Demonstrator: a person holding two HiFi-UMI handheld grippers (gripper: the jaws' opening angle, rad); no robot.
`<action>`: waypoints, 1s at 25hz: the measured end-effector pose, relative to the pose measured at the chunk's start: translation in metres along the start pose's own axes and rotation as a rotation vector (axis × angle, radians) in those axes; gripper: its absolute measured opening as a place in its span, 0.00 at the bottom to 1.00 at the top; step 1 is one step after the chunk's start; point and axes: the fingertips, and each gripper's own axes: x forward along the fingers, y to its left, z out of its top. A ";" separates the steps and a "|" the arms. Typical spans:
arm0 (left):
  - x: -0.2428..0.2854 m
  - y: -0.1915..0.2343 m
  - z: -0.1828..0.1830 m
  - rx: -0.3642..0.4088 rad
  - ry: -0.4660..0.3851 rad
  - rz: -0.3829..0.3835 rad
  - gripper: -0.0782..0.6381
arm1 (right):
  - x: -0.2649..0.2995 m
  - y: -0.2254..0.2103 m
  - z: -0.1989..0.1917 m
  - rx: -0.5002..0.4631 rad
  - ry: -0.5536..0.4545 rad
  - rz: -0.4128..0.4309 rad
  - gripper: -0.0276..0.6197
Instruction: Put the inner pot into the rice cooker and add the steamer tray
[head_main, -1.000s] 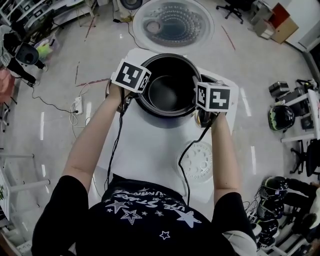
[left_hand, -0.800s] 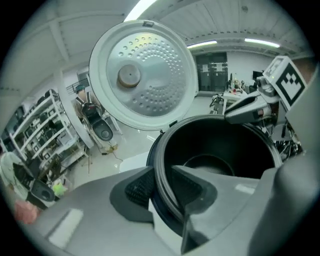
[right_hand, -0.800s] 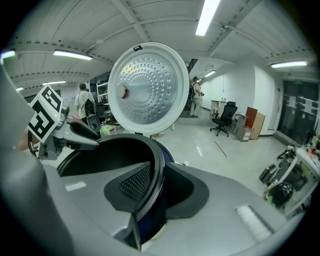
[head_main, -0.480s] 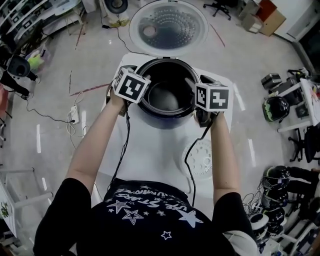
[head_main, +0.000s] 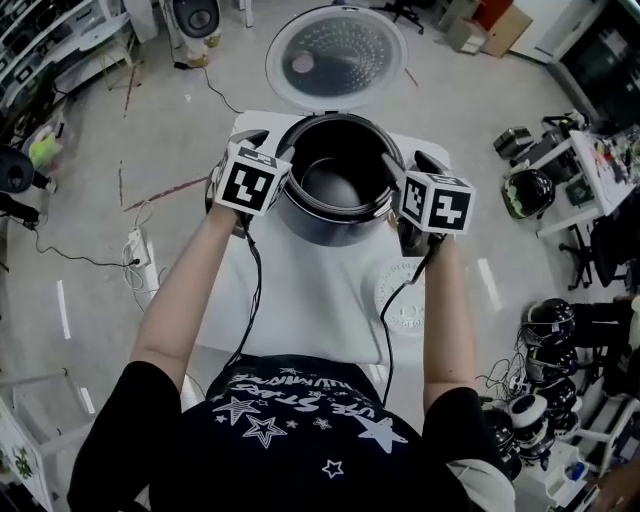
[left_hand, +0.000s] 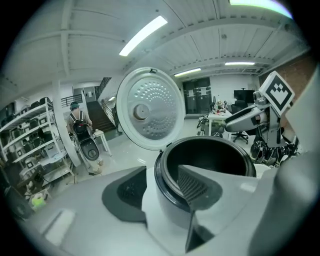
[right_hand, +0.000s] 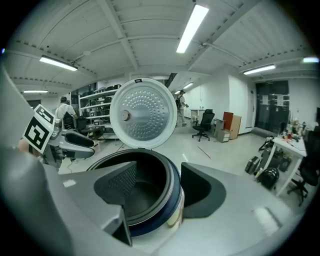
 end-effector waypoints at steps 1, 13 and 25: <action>-0.006 0.000 -0.002 -0.002 -0.008 -0.012 0.39 | -0.006 0.003 -0.001 0.012 -0.008 -0.016 0.50; -0.081 -0.009 -0.051 -0.019 -0.076 -0.195 0.26 | -0.085 0.070 -0.043 0.108 -0.026 -0.181 0.50; -0.097 -0.075 -0.123 -0.053 0.027 -0.456 0.11 | -0.158 0.076 -0.159 0.269 0.093 -0.378 0.50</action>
